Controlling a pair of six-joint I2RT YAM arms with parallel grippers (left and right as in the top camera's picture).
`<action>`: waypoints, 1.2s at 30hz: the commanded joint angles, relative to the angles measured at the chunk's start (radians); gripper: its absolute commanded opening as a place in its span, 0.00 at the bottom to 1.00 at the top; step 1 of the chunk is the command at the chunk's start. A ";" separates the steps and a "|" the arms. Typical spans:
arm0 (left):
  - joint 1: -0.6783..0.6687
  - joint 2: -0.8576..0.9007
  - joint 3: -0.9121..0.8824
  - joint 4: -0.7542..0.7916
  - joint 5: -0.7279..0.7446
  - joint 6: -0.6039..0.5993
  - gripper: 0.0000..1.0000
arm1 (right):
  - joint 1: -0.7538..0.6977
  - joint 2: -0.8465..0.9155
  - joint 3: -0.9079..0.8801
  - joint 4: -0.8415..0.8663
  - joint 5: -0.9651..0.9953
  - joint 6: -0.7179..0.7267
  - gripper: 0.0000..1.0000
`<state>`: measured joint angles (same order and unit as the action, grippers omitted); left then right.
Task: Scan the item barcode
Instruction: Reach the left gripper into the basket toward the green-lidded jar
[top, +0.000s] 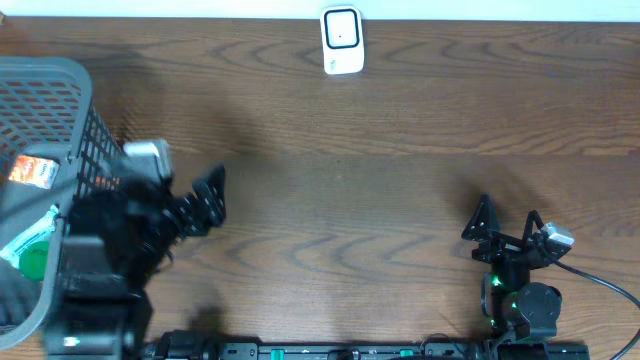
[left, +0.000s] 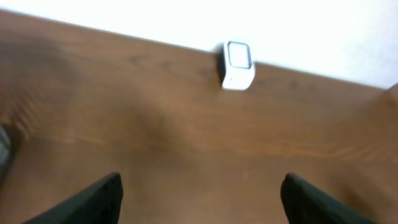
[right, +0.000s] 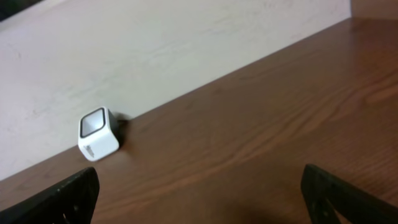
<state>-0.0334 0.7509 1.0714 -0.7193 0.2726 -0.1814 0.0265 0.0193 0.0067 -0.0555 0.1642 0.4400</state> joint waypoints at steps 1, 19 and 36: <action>0.003 0.090 0.183 -0.105 0.035 0.012 0.82 | 0.001 -0.001 -0.001 -0.002 -0.001 -0.003 0.99; 0.429 0.595 1.024 -0.668 -0.416 -0.343 0.93 | 0.001 -0.001 -0.001 -0.002 -0.001 -0.003 0.99; 0.900 0.777 0.689 -0.737 -0.428 -0.512 0.92 | 0.001 -0.001 -0.001 -0.002 -0.001 -0.003 0.99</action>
<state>0.8635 1.5314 1.8488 -1.4841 -0.1349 -0.6773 0.0265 0.0193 0.0067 -0.0547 0.1646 0.4400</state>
